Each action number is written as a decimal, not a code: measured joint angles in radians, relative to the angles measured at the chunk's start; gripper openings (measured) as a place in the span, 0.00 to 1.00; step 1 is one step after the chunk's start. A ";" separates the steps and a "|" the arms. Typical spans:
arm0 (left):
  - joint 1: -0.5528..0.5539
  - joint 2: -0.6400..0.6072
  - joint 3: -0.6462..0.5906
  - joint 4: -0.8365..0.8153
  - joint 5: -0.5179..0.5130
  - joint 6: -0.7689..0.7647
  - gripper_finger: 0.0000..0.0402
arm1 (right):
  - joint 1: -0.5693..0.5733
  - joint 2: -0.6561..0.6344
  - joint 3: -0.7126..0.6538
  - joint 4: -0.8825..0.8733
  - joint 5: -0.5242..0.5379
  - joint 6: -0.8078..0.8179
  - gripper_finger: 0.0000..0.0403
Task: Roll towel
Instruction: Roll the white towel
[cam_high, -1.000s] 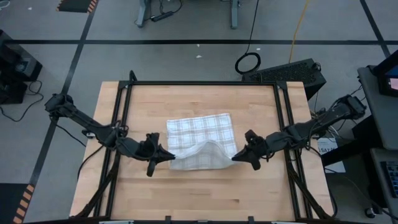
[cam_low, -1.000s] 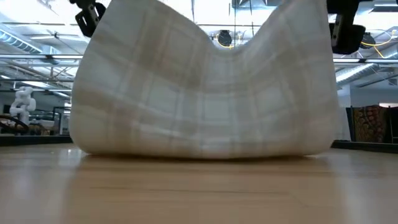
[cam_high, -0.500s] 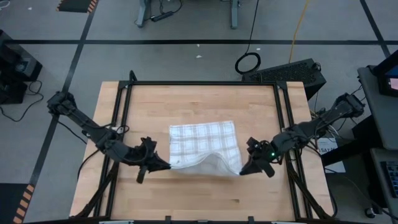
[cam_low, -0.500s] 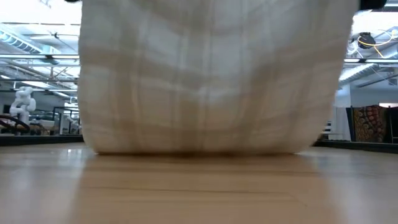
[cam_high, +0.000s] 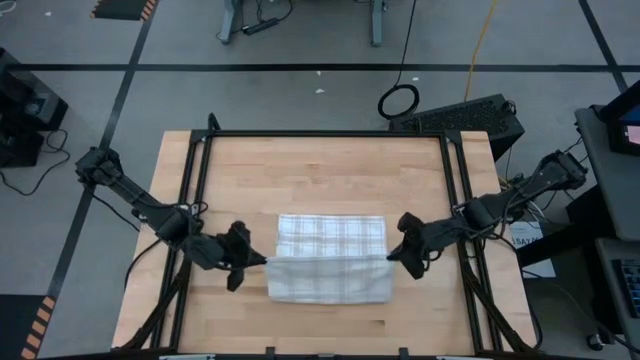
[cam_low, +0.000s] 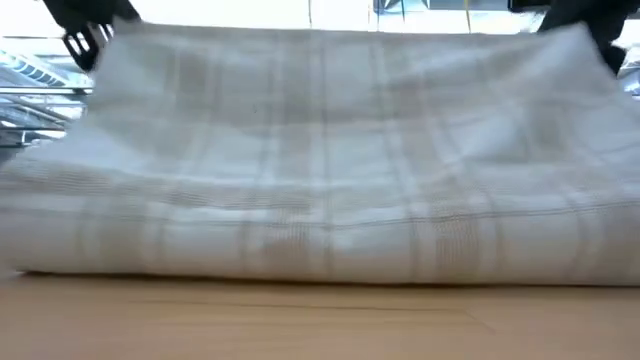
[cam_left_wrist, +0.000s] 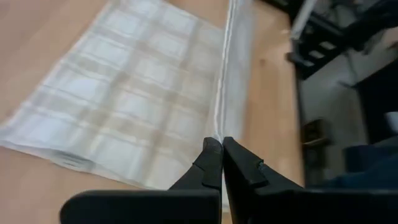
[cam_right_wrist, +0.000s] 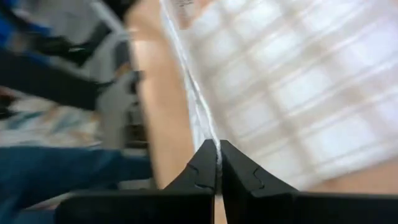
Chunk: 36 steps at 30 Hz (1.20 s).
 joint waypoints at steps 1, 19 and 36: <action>0.008 0.000 -0.011 0.001 -0.004 0.022 0.01 | -0.004 0.003 0.000 -0.022 0.024 -0.015 0.00; 0.129 -0.029 -0.043 0.280 0.239 0.046 0.01 | -0.053 -0.015 0.012 0.042 -0.139 -0.057 0.00; 0.223 -0.010 -0.007 -0.035 -0.014 0.177 0.01 | -0.140 -0.004 0.072 -0.306 0.267 -0.235 0.00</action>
